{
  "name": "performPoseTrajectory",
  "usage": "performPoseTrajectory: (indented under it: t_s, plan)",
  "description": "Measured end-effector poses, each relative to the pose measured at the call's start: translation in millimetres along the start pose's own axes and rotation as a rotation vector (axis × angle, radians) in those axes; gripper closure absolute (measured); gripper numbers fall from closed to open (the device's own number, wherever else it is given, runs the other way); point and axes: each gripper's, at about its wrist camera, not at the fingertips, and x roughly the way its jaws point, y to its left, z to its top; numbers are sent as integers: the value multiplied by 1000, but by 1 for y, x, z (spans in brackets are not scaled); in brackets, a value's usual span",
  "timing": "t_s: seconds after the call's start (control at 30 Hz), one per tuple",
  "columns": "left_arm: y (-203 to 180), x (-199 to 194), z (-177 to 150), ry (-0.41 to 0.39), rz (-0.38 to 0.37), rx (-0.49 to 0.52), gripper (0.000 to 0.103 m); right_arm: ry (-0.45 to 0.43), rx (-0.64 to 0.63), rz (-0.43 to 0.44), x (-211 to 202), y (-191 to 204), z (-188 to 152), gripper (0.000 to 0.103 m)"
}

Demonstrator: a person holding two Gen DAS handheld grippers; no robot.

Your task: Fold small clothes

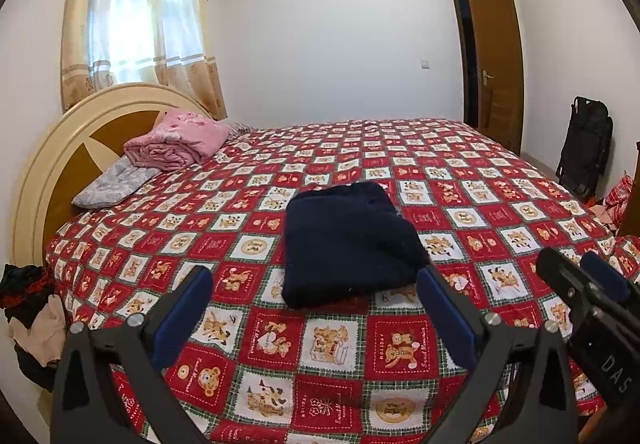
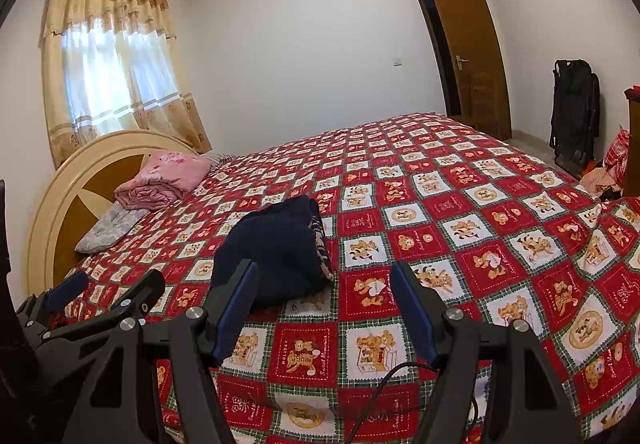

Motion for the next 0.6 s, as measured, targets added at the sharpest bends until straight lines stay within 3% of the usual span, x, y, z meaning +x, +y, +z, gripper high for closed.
performPoseTrajectory:
  t_s: [0.27, 0.6]
  plan:
    - [0, -5, 3, -27, -20, -7, 0, 0, 1, 0, 0, 0, 0, 33]
    - [1, 6, 2, 41, -109, -33, 0, -1, 9, -5, 0, 0, 0, 33]
